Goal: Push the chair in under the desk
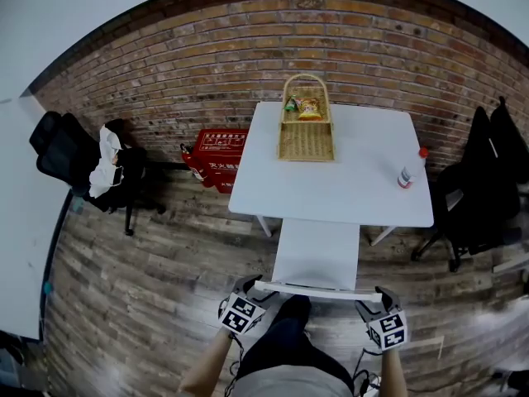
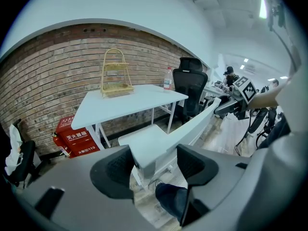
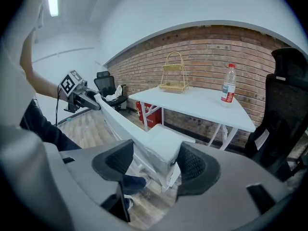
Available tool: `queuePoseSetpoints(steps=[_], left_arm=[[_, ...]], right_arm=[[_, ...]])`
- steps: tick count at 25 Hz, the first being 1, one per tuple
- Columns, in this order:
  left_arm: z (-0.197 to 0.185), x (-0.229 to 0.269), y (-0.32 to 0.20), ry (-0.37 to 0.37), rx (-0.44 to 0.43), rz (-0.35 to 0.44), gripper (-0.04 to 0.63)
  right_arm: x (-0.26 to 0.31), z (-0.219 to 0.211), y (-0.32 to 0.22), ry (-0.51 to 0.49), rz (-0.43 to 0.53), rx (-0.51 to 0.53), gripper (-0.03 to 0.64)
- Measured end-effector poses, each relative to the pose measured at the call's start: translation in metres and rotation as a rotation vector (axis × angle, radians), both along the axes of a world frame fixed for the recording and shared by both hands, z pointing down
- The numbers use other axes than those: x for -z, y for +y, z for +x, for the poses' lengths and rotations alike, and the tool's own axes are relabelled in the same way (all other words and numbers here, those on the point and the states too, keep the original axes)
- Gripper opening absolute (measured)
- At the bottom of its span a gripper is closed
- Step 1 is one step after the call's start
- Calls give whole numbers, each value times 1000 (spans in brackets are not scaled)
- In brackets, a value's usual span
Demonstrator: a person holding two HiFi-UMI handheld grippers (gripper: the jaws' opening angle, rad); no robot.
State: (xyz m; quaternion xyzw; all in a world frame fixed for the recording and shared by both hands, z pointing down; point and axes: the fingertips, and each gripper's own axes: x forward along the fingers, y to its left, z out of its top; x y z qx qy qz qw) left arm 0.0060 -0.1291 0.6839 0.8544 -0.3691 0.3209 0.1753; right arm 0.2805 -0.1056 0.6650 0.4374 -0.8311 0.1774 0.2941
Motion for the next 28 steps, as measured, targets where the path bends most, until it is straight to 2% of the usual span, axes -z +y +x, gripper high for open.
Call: queuePoseSetpoints(steps=[17, 28], left_arm=[[15, 3, -128, 8, -7, -8, 285], [18, 3, -187, 21, -12, 18, 284]], right_arm=[[3, 14, -128, -2, -13, -3, 290], [0, 20, -188, -5, 1, -2, 290]])
